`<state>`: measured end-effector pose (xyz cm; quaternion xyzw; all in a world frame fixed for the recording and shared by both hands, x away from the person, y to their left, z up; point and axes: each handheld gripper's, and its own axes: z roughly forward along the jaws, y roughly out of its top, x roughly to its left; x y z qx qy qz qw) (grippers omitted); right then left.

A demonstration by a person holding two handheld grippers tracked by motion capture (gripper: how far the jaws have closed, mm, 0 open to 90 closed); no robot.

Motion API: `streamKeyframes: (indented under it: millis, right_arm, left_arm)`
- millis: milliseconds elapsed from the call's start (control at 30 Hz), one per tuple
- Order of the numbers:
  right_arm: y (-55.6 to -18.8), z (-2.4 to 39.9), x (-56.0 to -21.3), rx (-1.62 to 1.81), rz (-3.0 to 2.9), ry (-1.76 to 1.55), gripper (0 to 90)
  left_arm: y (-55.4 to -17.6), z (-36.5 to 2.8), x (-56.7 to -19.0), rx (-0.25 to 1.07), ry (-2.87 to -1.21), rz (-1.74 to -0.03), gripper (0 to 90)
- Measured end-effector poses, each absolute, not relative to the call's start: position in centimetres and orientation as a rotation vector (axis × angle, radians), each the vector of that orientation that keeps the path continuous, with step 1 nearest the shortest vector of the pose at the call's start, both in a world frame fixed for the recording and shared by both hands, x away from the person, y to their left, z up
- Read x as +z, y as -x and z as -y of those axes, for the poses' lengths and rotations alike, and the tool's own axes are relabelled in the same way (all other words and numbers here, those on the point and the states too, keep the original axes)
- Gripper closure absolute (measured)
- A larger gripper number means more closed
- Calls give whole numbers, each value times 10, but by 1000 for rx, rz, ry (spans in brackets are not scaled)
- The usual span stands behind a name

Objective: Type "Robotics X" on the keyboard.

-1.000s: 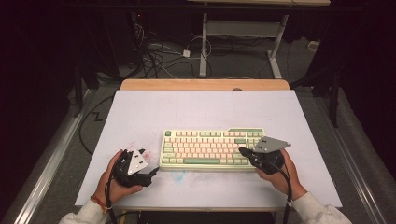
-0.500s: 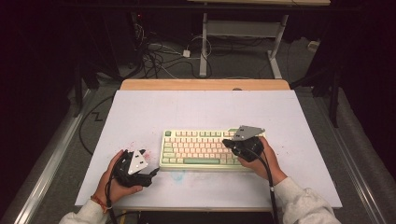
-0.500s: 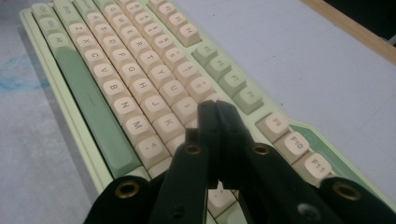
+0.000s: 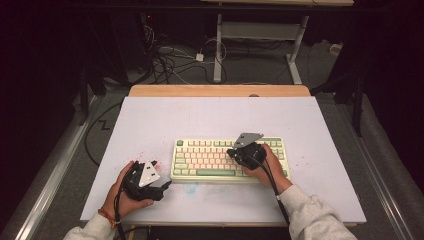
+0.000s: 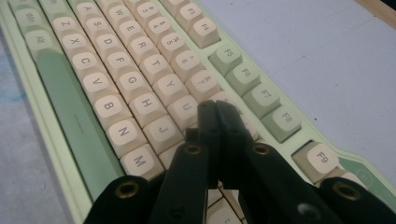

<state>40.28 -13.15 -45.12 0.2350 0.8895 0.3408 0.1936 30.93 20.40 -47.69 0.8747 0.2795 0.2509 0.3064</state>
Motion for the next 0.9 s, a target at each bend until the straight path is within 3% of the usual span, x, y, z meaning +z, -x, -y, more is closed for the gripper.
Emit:
streamKeyframes:
  millis: [900]
  right_arm:
    - [-402, 130, -446, 980, -2474, -665, 898]
  left_arm:
    - [-308, -203, -477, 669, -2326, -742, 195]
